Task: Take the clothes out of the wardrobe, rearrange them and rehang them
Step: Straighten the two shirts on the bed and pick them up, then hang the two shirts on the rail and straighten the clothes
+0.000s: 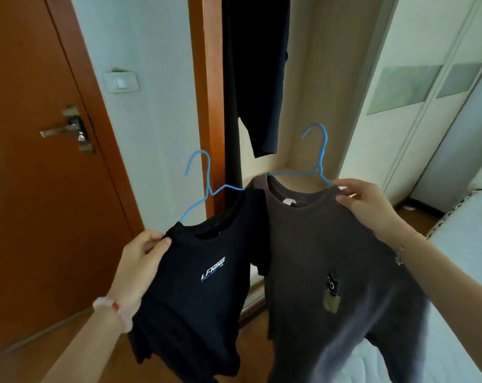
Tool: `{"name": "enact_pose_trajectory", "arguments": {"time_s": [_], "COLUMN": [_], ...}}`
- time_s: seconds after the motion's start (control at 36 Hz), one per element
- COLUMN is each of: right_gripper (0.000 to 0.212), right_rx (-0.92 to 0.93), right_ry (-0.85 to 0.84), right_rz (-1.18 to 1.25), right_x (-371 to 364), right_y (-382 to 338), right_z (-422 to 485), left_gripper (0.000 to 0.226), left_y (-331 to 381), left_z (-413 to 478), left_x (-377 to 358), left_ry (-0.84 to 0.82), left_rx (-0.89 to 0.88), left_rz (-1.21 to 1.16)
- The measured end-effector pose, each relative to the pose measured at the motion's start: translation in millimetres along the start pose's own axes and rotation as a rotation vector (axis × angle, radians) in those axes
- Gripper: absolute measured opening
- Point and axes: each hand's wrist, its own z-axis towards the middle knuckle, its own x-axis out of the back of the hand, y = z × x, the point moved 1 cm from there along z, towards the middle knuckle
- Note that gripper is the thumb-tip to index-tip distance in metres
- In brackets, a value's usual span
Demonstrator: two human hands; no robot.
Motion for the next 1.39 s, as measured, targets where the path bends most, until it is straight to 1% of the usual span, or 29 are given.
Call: {"name": "enact_pose_trajectory", "arguments": {"time_s": [0.06, 0.14, 0.25, 0.33, 0.44, 0.5, 0.61, 0.75, 0.94, 1.06, 1.19, 1.28, 1.39], "right_gripper": [0.036, 0.034, 0.034, 0.035, 0.034, 0.035, 0.035, 0.034, 0.033, 0.033, 0.034, 0.034, 0.033], "right_rx": [-0.035, -0.113, -0.141, -0.178, -0.189, -0.19, -0.211, -0.225, -0.185, -0.14, -0.035, 0.051, 0.113], "right_ry": [0.033, 0.088, 0.269, 0.367, 0.439, 0.45, 0.477, 0.449, 0.294, 0.219, 0.183, 0.174, 0.132], "right_rz": [-0.016, 0.03, 0.06, 0.129, 0.173, 0.177, 0.183, 0.211, 0.153, 0.144, 0.127, 0.116, 0.146], "right_x": [-3, -3, 8, 18, 21, 18, 18, 26, 40, 58, 87, 97, 98], "right_y": [1, -2, -9, -10, -5, -1, 14, 39, 79, 98, 97, 84, 62], "right_z": [17, 39, 62, 71, 82, 86, 113, 168, 289, 365, 447, 491, 543], "left_gripper": [0.009, 0.009, 0.008, 0.008, 0.009, 0.006, 0.009, 0.009, 0.012, 0.016, 0.021, 0.024, 0.026], "left_y": [1, 6, 21, 34, 46, 47, 54, 72, 93, 115, 169, 201, 241], "left_z": [35, 81, 129, 154, 182, 190, 214, 252, 314, 347, 384, 402, 426], "left_x": [-9, -26, -59, -82, -110, -120, -149, -193, -271, -320, -368, -384, -400], "left_ry": [-0.055, -0.121, -0.23, -0.272, -0.326, -0.332, -0.353, -0.341, -0.263, -0.223, -0.21, -0.185, -0.121], "left_rx": [-0.019, -0.015, -0.047, -0.091, -0.137, -0.139, -0.147, -0.149, -0.05, 0.005, 0.031, -0.003, -0.061], "left_rz": [-0.019, -0.049, -0.023, -0.006, 0.007, 0.006, 0.002, 0.007, -0.062, -0.164, -0.268, -0.31, -0.372]}}
